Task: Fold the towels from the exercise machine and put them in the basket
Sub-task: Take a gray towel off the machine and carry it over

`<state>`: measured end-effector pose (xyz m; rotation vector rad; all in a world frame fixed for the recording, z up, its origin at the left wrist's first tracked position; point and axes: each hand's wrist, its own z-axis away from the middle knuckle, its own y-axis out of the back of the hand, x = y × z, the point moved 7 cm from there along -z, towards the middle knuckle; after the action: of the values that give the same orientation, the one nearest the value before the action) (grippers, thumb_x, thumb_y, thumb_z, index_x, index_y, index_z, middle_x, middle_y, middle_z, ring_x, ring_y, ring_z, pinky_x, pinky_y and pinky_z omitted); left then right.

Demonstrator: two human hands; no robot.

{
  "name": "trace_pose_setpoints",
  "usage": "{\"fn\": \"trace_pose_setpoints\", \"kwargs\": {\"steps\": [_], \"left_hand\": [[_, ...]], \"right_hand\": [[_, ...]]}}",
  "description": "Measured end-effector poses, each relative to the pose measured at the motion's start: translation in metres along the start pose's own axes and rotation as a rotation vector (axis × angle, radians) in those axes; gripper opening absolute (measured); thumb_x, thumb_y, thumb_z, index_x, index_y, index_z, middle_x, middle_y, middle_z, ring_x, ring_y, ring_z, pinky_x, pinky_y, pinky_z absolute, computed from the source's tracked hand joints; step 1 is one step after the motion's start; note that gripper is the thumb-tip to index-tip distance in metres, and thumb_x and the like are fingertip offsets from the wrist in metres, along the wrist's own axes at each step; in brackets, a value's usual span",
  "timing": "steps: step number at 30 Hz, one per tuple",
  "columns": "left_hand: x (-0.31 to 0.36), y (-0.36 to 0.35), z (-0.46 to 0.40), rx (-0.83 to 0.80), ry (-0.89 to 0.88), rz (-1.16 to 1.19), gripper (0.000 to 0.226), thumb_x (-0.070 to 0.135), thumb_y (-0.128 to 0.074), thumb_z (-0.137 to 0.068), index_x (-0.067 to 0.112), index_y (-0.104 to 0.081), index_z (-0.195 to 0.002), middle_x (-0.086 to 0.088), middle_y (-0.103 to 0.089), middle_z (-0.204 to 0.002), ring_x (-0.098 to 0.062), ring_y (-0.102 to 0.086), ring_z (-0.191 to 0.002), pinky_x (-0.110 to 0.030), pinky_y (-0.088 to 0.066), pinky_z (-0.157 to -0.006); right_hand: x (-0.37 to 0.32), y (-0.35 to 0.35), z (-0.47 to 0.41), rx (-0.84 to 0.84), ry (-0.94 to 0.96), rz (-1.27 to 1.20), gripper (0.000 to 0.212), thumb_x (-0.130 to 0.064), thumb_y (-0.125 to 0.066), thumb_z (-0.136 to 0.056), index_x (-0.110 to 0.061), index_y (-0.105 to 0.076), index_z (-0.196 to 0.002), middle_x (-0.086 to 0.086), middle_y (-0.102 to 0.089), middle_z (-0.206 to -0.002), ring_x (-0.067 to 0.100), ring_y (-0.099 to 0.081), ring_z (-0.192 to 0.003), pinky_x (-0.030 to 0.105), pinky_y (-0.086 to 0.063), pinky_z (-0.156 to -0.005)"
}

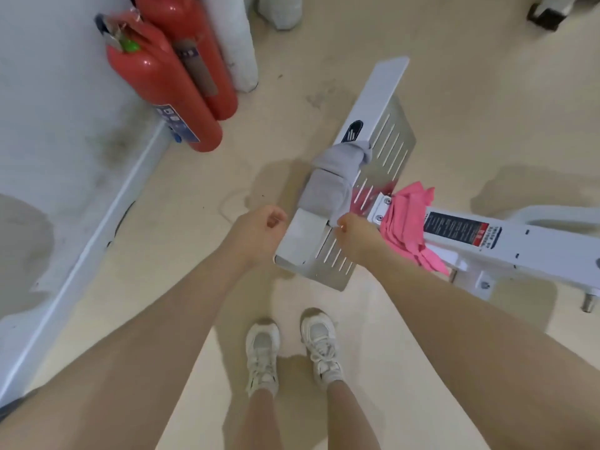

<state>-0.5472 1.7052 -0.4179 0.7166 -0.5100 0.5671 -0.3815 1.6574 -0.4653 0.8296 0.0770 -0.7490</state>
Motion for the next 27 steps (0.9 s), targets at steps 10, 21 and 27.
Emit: {"fn": "trace_pose_setpoints", "kwargs": {"steps": [10,21,27], "left_hand": [[-0.085,-0.054,-0.085,0.027,0.150,0.182,0.011,0.013,-0.043,-0.093,0.020,-0.052,-0.095,0.007,-0.057,-0.085,-0.007,-0.053,-0.067,-0.017,-0.039,-0.059],[-0.022,-0.021,-0.024,0.050,0.056,0.143,0.025,0.011,-0.044,-0.094,0.013,-0.051,-0.118,0.000,-0.051,-0.097,-0.017,-0.049,-0.084,-0.004,-0.035,-0.055],[0.027,0.031,0.085,0.029,-0.035,0.101,0.039,0.042,-0.053,-0.078,0.029,-0.049,-0.114,0.014,-0.051,-0.104,-0.011,-0.054,-0.090,-0.015,-0.041,-0.073]], "right_hand": [[0.034,-0.066,-0.113,0.197,-0.288,-0.494,0.027,-0.015,-0.048,-0.092,-0.001,-0.045,-0.115,0.009,-0.048,-0.093,0.024,-0.046,-0.085,0.028,-0.036,-0.065],[-0.027,0.010,-0.026,0.183,0.231,-0.162,0.020,-0.016,-0.049,-0.092,-0.007,-0.047,-0.074,0.005,-0.044,-0.087,0.022,-0.041,-0.081,0.027,-0.032,-0.067],[-0.122,0.069,0.092,-0.186,0.501,-0.282,0.036,-0.028,-0.048,-0.088,0.007,-0.053,-0.080,0.005,-0.043,-0.072,0.014,-0.039,-0.066,0.020,-0.032,-0.060]]}}
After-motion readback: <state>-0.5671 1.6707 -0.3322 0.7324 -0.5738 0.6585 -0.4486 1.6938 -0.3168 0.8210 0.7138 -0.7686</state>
